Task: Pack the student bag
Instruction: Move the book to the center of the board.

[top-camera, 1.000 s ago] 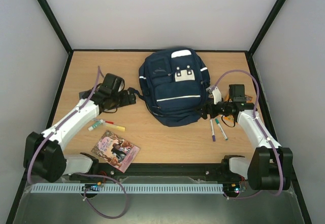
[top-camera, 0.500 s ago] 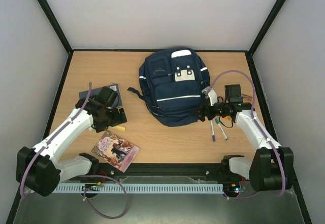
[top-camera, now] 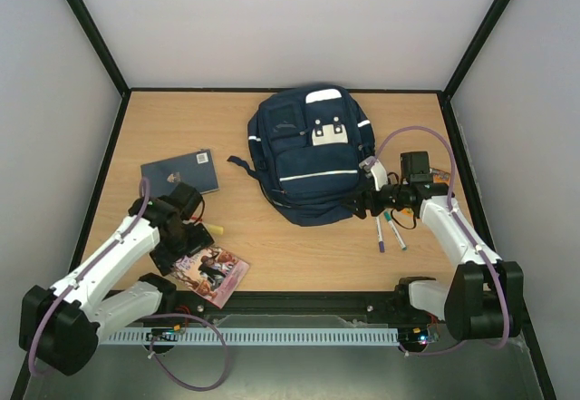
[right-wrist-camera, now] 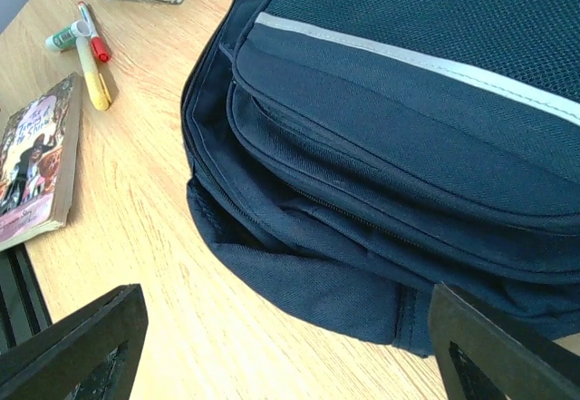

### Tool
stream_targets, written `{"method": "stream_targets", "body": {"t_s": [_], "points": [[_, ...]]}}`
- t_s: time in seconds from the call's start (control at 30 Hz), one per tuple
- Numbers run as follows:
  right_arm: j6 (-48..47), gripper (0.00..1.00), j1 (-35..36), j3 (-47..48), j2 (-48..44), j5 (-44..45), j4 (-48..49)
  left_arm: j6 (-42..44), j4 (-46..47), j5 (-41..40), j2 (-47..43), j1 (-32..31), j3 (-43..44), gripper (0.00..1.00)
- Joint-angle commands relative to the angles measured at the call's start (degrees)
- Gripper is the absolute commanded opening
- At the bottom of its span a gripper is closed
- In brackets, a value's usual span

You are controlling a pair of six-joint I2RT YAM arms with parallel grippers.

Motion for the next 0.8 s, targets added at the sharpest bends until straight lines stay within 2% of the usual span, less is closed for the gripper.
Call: {"method": "stream_targets", "body": {"t_s": [0.0,0.23,0.43,0.6,0.77], "points": [[-1.46,0.85,0.22,1.42,0.68,-2.29,-3.05,-6.37,-2.78,0.18,1.47,-0.11,-1.54,0.99],[-2.18,0.86,0.23,1.66,1.13,-2.42,-3.67,-11.94,0.00,5.49,3.63,-0.11,-7.91,0.99],[-2.99,0.86,0.23,2.09,1.79,-3.18,-4.64,-12.67,5.82,6.63,4.48,-0.57,-10.63,0.99],[-3.24,0.86,0.23,2.29,2.29,-3.73,-5.21,-11.36,12.97,6.87,10.23,-1.31,-10.52,0.99],[-3.42,0.86,0.23,2.39,2.74,-3.93,-5.61,-11.47,18.74,5.98,16.39,-5.64,-9.53,0.99]]}}
